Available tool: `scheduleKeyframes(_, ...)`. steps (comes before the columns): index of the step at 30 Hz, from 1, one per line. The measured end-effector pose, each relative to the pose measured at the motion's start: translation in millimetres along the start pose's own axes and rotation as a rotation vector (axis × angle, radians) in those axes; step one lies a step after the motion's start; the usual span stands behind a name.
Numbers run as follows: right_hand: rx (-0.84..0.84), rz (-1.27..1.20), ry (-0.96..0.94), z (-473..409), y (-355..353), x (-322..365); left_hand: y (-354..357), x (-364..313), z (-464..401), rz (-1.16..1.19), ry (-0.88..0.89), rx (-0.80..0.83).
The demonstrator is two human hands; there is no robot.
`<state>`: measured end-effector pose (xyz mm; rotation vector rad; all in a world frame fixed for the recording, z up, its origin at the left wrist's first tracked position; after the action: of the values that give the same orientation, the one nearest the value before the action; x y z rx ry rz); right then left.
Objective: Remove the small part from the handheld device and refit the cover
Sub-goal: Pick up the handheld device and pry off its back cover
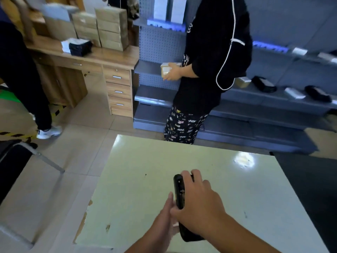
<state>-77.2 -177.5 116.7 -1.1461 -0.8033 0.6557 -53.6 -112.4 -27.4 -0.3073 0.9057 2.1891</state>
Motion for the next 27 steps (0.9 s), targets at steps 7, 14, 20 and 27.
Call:
scheduleKeyframes(7, 0.0, -0.071, -0.128, 14, 16, -2, 24, 3, 27, 0.258, -0.044, 0.165)
scheduleKeyframes(14, 0.176, -0.123, -0.52, 11, -3, -44, 27, 11, 39, 0.267, 0.006, 0.274)
scheduleKeyframes(20, 0.204, 0.006, -0.657, 9, -5, -38, 32, 19, 44, 0.249, 0.003, 0.322)
scheduleKeyframes(27, 0.235, 0.298, -0.828, 15, 0, -26, 33, 21, 47, 0.252, -0.011, 0.347)
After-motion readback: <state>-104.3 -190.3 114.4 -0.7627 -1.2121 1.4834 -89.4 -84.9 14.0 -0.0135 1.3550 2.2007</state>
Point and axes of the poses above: each hand's wrist, its own z-axis away from the middle knuckle, its own y-axis out of the palm, x = y × z, the point moved 7 cm from there along -z, towards the middle knuckle, and after that the axes turned 14 degrees about -y, right-handed, at the moved point
